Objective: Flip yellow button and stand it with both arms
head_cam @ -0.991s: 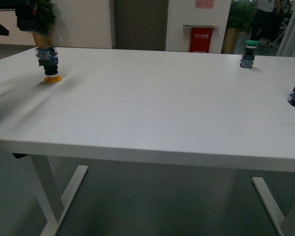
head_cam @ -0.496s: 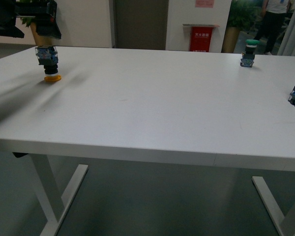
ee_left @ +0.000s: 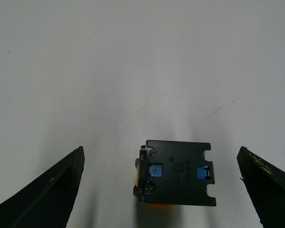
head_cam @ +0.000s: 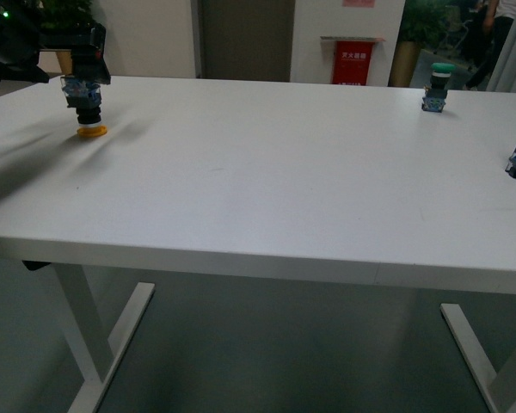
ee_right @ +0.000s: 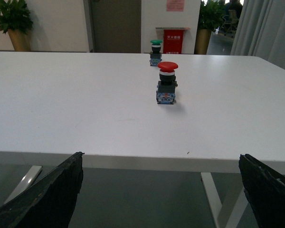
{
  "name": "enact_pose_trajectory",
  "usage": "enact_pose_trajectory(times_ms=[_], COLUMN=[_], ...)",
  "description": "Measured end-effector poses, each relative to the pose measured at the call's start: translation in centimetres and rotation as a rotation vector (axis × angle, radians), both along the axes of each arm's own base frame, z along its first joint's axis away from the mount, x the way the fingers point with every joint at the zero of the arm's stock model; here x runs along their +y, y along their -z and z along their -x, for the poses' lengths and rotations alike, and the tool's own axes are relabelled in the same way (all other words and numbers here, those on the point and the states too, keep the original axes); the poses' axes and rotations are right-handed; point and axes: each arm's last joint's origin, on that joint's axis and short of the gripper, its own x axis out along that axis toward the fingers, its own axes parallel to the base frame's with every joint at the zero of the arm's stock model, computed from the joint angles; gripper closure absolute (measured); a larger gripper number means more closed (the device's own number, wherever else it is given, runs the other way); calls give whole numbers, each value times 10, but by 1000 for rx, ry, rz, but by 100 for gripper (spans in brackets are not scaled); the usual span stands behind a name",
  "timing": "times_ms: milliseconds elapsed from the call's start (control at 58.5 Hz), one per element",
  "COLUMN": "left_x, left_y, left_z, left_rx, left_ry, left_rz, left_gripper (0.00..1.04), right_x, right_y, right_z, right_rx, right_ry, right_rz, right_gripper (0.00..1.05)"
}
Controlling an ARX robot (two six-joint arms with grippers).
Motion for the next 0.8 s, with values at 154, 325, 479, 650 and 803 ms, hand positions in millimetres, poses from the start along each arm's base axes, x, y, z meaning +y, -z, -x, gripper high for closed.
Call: enact_pose_trajectory(times_ms=[154,325,479,650,803], left_x=[0,0,-2,-8,-26], left_y=[6,8,3,1,-20], left_z=[-5,-7,-8,-9,-7], left_rx=[14,17,4,-9,-100], left_ry=[0,3,6,17,114], left_rz=[1,9,16,48,206], left_gripper=[11,37,66,67,67], right_x=[0,0,0,0,0], right_y=[0,0,0,0,0], right_z=[0,0,0,0,0], right_rx=[0,0,0,0,0], right_ry=[0,0,0,0,0], right_rz=[0,0,0,0,0], right_gripper=[7,7,7,7,7])
